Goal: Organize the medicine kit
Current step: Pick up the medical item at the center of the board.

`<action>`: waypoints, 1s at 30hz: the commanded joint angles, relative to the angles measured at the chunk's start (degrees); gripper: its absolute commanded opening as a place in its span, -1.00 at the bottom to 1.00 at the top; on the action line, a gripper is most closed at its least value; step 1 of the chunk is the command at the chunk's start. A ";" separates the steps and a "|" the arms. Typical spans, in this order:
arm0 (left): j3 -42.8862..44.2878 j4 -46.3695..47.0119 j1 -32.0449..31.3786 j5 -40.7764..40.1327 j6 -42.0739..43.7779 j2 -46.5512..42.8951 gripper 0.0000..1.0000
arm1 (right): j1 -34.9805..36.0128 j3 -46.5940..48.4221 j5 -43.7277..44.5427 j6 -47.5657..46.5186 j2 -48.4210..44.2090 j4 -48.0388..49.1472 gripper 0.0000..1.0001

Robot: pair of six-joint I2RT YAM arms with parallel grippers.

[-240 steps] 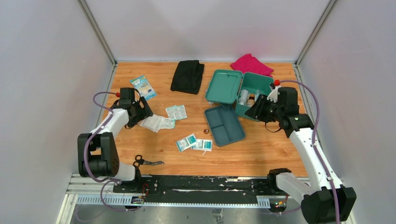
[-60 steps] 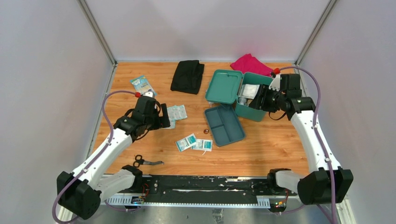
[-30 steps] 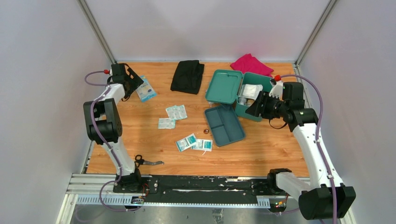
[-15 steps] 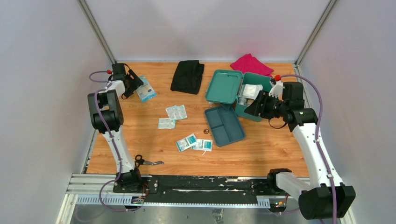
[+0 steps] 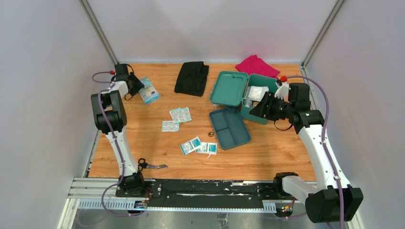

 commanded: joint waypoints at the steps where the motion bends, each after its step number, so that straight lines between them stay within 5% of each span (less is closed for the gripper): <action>1: -0.54 -2.22 0.08 1.46 0.57 2.56 -0.11 | -0.78 -0.55 -0.83 0.75 -0.52 0.18 0.01; 9: -1.37 0.62 -0.07 5.82 0.57 1.99 -0.65 | -0.78 -0.86 -0.83 0.46 -0.90 -0.39 0.01; 12: -2.25 1.01 -0.44 5.90 0.65 0.58 -1.00 | -0.78 -0.33 -0.68 0.06 -1.64 -1.26 0.01; 20: -8.38 3.21 -0.62 7.95 -3.40 -9.85 -1.00 | -0.78 -0.07 0.75 0.09 -4.55 -2.96 0.01; 30: -34.31 14.37 -10.64 12.34 -9.98 -35.65 -1.00 | 0.09 -1.92 -0.91 3.00 -5.98 -0.37 0.02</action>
